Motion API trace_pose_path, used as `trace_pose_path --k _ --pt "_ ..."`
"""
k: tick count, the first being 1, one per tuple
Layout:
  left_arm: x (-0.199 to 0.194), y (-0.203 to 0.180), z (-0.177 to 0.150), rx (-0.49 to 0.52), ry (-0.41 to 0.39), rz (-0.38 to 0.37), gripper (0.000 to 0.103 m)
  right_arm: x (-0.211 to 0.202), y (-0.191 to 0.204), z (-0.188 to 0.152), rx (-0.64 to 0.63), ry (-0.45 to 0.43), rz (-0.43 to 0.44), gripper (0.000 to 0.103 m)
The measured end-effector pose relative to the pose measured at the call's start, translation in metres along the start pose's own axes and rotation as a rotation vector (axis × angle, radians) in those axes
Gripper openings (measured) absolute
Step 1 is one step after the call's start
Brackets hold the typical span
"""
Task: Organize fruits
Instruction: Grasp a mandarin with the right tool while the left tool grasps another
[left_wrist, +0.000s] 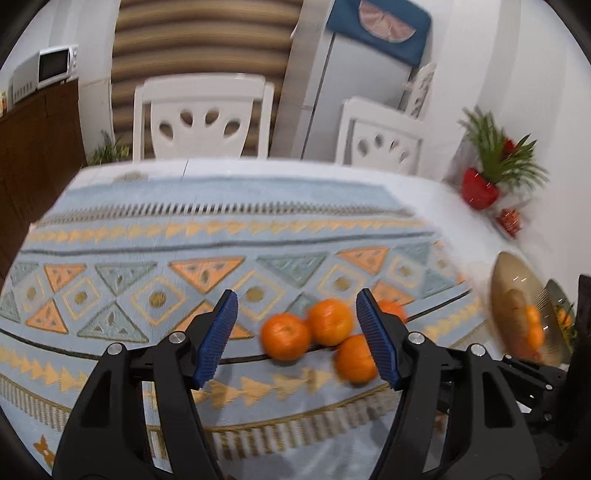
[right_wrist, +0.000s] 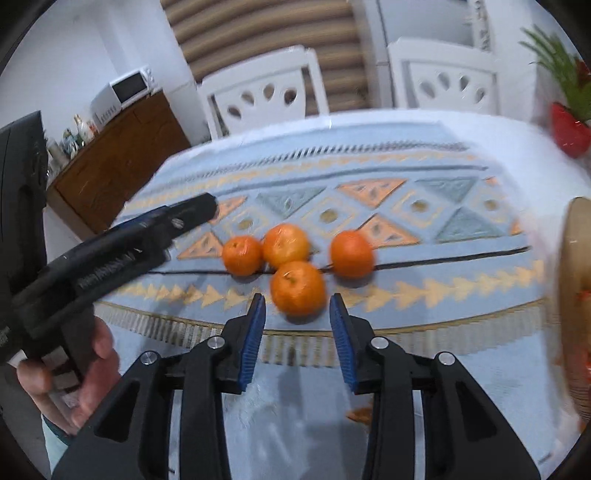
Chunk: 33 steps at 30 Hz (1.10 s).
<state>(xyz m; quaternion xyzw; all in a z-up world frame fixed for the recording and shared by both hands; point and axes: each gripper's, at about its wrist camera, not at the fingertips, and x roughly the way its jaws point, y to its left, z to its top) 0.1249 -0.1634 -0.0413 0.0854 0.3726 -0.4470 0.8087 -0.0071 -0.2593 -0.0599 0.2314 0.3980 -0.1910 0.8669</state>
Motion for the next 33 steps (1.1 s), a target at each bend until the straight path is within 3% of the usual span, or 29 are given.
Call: trace_pose_path --k 6,9,15,28,31,33 --pt "0.031 0.018 -0.020 -0.010 0.049 -0.016 0.066 0.041 -0.003 -0.005 0.018 0.072 -0.012 0.038" --pt "0.035 0.022 -0.023 -0.030 0.067 -0.023 0.066 0.049 -0.002 -0.005 0.012 0.048 -0.031 0.044" --pt "0.048 0.008 -0.030 0.036 0.107 0.033 0.065 0.060 0.006 -0.006 -0.025 0.030 -0.069 0.048" --pt "0.058 0.002 -0.031 0.060 0.132 0.064 0.058 0.060 0.010 -0.008 -0.044 -0.001 -0.102 0.045" --pt "0.056 0.000 -0.031 0.061 0.129 0.041 0.043 0.056 0.009 -0.009 -0.038 -0.012 -0.098 0.045" --pt "0.054 -0.001 -0.031 0.067 0.127 0.056 0.042 0.054 0.008 -0.010 -0.036 -0.017 -0.096 0.045"
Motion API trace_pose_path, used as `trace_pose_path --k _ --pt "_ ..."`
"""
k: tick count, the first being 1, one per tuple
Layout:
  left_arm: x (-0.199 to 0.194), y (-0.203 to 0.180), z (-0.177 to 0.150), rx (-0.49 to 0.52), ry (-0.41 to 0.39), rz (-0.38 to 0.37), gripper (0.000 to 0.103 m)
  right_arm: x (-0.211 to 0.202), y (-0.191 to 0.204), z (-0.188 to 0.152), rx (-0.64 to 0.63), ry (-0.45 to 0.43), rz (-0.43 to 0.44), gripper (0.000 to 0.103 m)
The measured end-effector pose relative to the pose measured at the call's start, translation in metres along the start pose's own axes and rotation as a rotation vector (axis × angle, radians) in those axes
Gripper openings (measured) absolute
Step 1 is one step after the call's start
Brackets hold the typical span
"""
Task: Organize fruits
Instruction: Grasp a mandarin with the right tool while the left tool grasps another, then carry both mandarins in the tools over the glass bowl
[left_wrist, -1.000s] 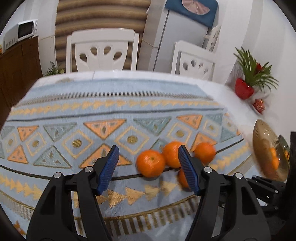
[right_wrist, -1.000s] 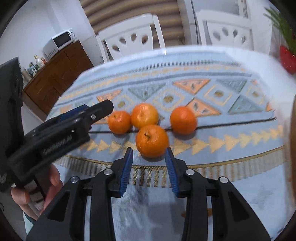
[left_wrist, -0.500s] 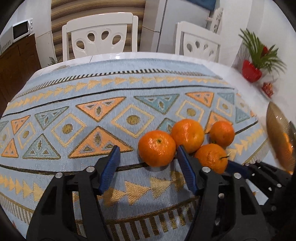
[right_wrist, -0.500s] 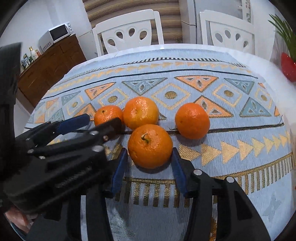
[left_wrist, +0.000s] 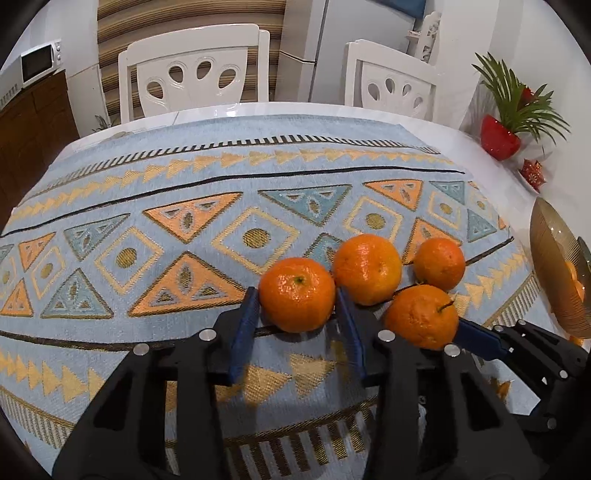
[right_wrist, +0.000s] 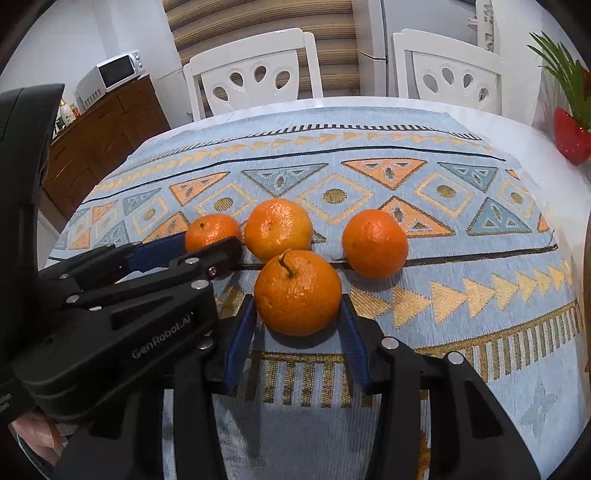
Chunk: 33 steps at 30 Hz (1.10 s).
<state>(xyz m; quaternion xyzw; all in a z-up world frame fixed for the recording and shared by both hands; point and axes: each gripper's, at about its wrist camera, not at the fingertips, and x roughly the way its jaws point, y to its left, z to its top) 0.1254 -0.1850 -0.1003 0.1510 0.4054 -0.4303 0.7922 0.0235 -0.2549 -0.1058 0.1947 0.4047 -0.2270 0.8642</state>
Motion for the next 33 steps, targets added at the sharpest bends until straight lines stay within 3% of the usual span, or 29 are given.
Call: trace_pose_path --k 22,27,33 --pt "-0.028 0.016 0.004 -0.067 -0.117 -0.011 0.042 -0.024 -0.004 -0.004 0.016 -0.083 0.063 0.044" --pt "-0.033 0.013 0.003 -0.059 -0.142 -0.009 0.042 -0.016 -0.007 -0.003 0.030 -0.048 0.082 0.044" --pt "-0.041 -0.001 0.001 -0.020 -0.167 0.008 0.042 -0.030 -0.028 -0.004 0.107 -0.064 0.099 0.044"
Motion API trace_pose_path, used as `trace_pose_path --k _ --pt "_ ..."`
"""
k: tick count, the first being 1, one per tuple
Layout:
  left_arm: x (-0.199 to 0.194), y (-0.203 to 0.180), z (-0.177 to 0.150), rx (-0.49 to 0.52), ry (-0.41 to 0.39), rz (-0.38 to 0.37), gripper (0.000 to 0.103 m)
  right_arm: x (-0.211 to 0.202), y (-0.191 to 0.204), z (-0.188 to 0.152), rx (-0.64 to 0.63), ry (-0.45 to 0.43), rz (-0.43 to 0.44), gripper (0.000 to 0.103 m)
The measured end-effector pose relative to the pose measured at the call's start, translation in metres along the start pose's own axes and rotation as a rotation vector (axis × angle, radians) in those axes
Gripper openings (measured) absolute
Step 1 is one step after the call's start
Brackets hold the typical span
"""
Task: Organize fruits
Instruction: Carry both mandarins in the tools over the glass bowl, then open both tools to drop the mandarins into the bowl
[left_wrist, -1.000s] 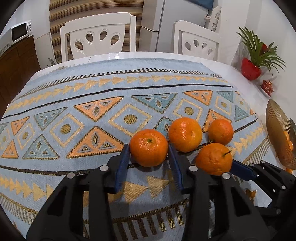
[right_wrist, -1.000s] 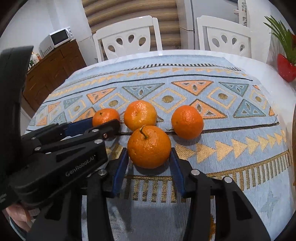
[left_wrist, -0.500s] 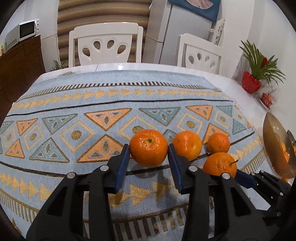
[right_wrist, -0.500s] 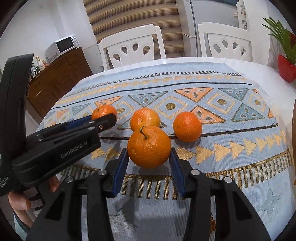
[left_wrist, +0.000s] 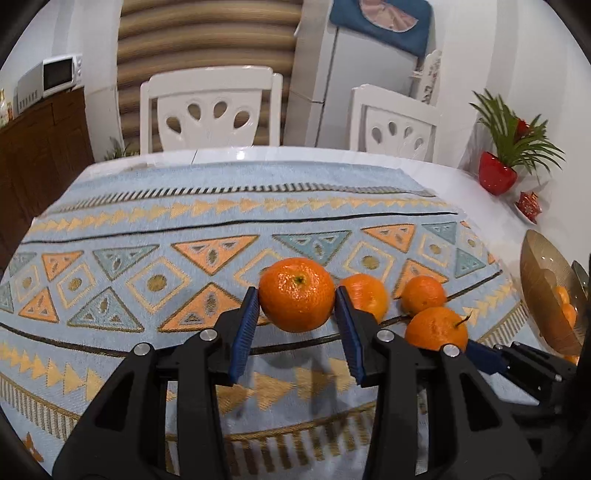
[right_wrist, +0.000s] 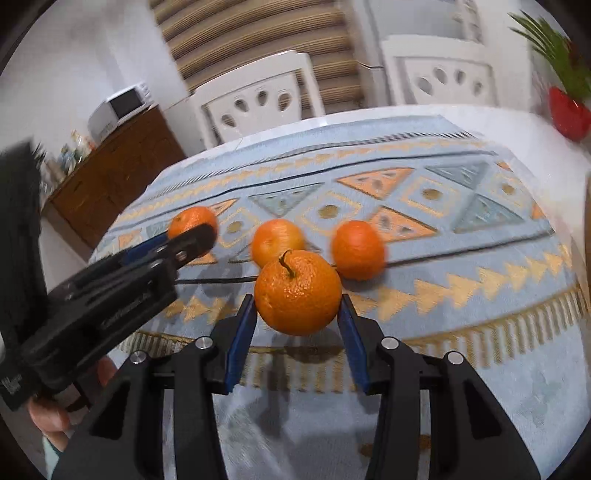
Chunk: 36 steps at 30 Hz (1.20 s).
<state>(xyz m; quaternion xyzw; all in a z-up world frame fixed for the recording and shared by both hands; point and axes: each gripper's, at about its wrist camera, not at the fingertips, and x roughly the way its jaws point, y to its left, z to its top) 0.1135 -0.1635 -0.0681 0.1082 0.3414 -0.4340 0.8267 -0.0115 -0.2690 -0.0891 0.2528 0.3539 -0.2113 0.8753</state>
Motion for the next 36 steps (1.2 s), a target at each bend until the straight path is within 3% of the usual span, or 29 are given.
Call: trace_pose_path --k 4,13,18,23,31,33,34,36 --pt "-0.018 -0.033 0.004 0.075 -0.030 -0.024 0.042 -0.034 -0.042 -0.009 0.103 -0.021 -0.018 0.044" --pt "-0.066 -0.157 0.018 0.258 -0.068 -0.247 0.042 -0.164 -0.136 -0.003 0.246 -0.244 -0.186 0.044" --pt "-0.058 -0.232 0.021 0.309 -0.017 -0.377 0.042 -0.207 -0.199 -0.005 0.372 -0.287 -0.284 0.045" --pt "-0.018 -0.282 0.017 0.301 0.101 -0.452 0.042 -0.218 -0.242 -0.009 0.441 -0.270 -0.352 0.045" --pt "0.007 -0.312 0.010 0.332 0.143 -0.466 0.042 -0.197 -0.264 0.006 0.449 -0.220 -0.378 0.045" --pt "0.005 -0.313 0.013 0.326 0.126 -0.456 0.053 -0.192 -0.266 0.008 0.451 -0.209 -0.376 0.054" --pt "0.005 -0.311 0.016 0.319 0.128 -0.453 0.068 -0.192 -0.268 0.008 0.458 -0.210 -0.367 0.060" --pt "0.005 -0.309 0.017 0.321 0.130 -0.461 0.070 -0.195 -0.268 0.007 0.456 -0.222 -0.370 0.064"
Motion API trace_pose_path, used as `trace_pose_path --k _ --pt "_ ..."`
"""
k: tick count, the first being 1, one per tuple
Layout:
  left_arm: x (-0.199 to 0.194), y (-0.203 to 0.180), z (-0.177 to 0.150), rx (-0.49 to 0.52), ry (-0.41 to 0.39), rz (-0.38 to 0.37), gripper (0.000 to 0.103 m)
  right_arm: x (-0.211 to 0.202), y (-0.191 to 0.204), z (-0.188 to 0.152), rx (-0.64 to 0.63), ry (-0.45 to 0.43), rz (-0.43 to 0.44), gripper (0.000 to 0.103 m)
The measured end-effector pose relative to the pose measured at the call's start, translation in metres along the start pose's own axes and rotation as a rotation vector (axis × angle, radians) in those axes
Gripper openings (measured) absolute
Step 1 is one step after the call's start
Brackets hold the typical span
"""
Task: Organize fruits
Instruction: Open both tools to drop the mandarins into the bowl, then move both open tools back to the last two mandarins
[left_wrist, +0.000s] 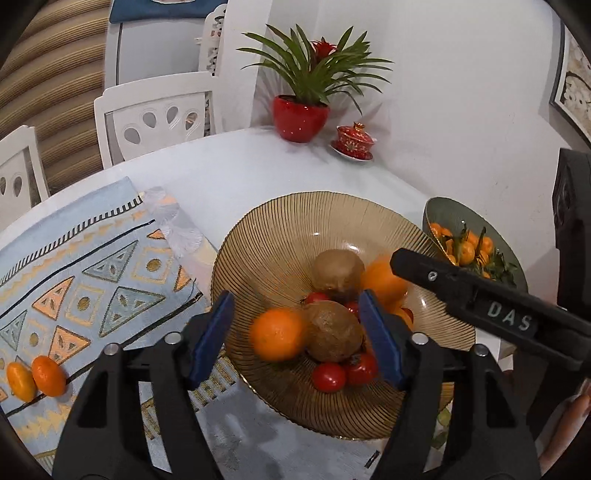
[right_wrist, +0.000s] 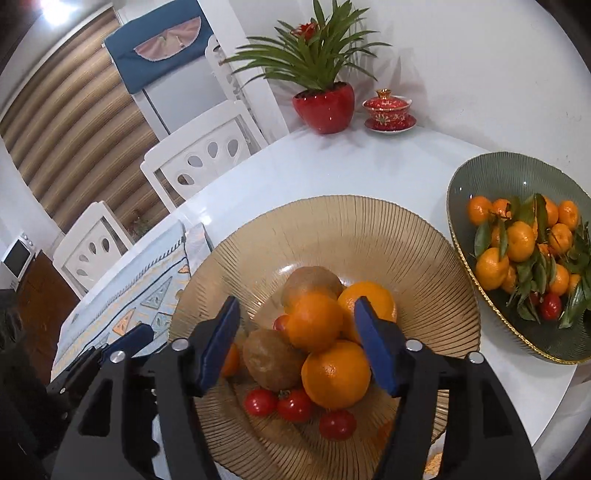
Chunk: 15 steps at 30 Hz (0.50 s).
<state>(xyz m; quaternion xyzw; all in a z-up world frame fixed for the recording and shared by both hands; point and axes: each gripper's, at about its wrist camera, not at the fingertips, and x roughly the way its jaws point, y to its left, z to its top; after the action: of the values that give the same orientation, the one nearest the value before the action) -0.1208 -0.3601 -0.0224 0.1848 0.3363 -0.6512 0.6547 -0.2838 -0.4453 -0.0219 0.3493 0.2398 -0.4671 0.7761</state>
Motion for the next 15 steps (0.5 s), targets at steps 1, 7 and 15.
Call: trace_pose_path --k 1,7,15 --pt "-0.001 0.001 0.000 0.005 0.002 0.002 0.069 -0.003 0.001 -0.002 -0.012 -0.014 -0.018 0.064" --pt "-0.021 0.023 -0.007 -0.009 -0.016 0.026 0.069 -0.012 0.015 -0.011 -0.026 -0.006 0.027 0.064" --pt "-0.096 0.080 -0.011 -0.068 -0.134 0.142 0.070 -0.033 0.104 -0.025 -0.217 -0.007 0.160 0.064"
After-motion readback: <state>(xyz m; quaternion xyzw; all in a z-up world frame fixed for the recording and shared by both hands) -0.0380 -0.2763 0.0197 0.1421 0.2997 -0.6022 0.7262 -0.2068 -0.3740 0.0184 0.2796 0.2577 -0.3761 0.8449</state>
